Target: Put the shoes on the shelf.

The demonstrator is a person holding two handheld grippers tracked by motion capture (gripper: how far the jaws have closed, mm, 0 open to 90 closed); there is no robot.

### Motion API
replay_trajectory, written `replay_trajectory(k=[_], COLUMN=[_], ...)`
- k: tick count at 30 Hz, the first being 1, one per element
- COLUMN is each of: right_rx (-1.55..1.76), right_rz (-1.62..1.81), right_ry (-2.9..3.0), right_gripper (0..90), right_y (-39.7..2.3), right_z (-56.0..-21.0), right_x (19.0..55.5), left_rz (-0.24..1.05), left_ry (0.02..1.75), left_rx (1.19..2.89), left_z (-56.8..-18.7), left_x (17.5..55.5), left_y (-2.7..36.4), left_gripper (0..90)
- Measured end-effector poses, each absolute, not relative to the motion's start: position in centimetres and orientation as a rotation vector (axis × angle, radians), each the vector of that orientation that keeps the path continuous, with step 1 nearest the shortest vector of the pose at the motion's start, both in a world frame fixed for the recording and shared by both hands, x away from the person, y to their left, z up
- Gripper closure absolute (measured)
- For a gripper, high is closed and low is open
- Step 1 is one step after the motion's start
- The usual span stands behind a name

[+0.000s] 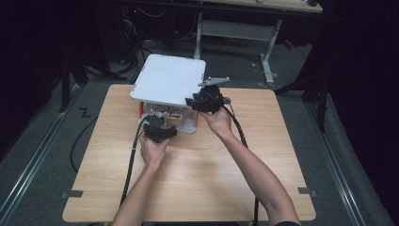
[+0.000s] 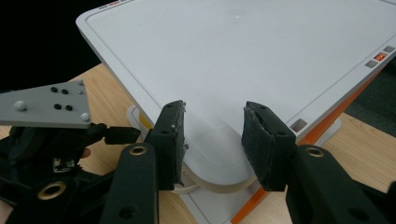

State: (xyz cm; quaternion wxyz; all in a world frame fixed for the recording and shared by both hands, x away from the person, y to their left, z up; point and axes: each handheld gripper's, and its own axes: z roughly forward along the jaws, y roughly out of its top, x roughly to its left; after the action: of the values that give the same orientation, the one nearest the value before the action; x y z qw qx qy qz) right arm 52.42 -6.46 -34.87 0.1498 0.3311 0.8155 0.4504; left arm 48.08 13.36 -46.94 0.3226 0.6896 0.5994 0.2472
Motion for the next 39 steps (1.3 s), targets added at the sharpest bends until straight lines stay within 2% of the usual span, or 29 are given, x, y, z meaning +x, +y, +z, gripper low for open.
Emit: replay_trajectory(k=[14,29,39], right_rx=[0.947,0.944,0.922], right_rz=[1.294,1.298,1.305], right_ry=[2.347,2.347,2.328], right_gripper=[60.1,59.8,52.3], right_y=[-6.4,-6.5,-6.3], right_z=[-34.9,-34.9,-34.9], right_x=[52.4,52.5,52.1], left_rz=[0.653,0.642,0.657], left_ry=[1.557,1.564,1.514], left_rx=[1.754,1.796,1.817], left_z=[-47.7,-47.6,-46.3], left_x=[49.2,48.9,47.0], left_y=[13.6,13.5,14.2], left_gripper=[23.6,25.7,26.7])
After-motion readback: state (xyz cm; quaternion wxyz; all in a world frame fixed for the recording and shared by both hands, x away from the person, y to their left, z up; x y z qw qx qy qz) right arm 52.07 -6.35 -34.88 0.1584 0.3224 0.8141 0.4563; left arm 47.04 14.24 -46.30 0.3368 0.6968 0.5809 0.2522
